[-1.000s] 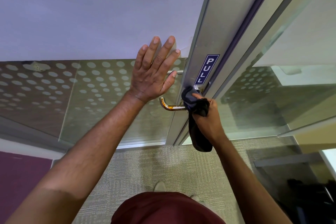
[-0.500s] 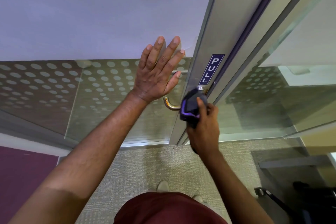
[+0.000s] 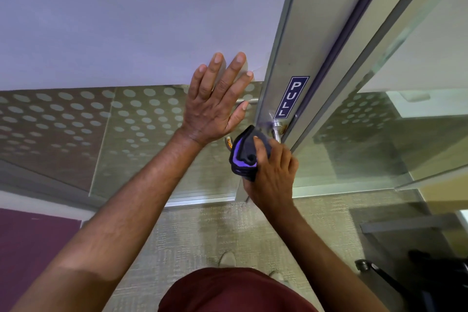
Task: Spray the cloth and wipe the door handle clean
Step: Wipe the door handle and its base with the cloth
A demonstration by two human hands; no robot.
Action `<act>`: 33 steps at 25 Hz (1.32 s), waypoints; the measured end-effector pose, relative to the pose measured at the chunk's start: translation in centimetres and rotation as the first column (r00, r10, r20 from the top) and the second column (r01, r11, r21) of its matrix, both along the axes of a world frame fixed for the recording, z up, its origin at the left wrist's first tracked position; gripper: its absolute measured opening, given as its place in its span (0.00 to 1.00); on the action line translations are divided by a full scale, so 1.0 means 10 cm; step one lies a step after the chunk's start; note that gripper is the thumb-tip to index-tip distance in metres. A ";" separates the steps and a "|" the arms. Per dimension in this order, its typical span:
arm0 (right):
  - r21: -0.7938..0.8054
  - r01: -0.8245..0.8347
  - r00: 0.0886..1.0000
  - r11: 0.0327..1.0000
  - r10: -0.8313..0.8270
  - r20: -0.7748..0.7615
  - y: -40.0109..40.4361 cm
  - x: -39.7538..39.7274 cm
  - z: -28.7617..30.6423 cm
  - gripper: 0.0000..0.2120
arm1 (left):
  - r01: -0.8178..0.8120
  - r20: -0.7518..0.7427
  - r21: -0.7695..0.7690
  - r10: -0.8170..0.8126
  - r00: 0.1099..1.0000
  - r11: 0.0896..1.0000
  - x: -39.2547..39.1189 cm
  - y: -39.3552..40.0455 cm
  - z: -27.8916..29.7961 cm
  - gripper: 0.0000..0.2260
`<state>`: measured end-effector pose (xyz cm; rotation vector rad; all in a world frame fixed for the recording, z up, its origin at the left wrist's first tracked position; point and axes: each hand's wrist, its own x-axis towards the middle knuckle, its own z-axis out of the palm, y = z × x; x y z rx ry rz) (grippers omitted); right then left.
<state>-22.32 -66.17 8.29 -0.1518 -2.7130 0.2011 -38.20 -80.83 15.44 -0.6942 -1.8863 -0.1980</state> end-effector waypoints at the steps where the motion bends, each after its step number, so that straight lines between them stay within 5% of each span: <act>1: 0.007 0.000 1.000 1.000 0.000 -0.001 -0.04 0.00 -0.02 0.42 | 0.000 0.002 -0.001 0.000 1.000 1.000 0.01 0.00 0.00 0.25; 6: 0.105 -0.060 0.996 0.993 0.052 0.077 -0.40 -0.12 -0.04 0.45 | -0.003 0.016 -0.001 0.003 1.000 1.000 0.02 -0.01 0.00 0.25; 12: 0.296 -0.128 0.989 0.947 0.101 0.103 -0.47 -0.31 0.12 0.22 | 0.002 0.001 -0.013 -0.002 1.000 1.000 0.00 -0.01 0.02 0.25; 14: 0.293 -0.174 0.969 0.940 0.110 0.221 -0.44 -0.44 0.24 0.17 | 0.011 0.005 -0.010 -0.011 1.000 1.000 0.01 -0.02 0.02 0.25; 18: 0.217 -0.189 0.939 0.958 0.111 0.326 -0.43 -0.61 0.36 0.19 | 0.017 0.026 -0.015 -0.016 1.000 1.000 0.03 -0.01 0.04 0.24; 25: 0.298 -0.198 0.978 0.934 0.209 -0.005 -0.26 -0.29 -0.01 0.25 | 0.007 0.023 -0.010 -0.006 1.000 1.000 0.03 -0.01 0.03 0.24; 29: 0.194 -0.209 0.954 0.959 0.156 0.254 -0.35 -0.54 0.23 0.20 | -0.001 0.007 0.002 0.001 1.000 1.000 0.01 -0.01 0.02 0.24; 33: 0.098 -0.119 0.967 0.988 0.093 0.238 -0.39 -0.67 0.32 0.21 | 0.012 -0.005 -0.001 -0.012 1.000 1.000 0.02 0.01 0.02 0.24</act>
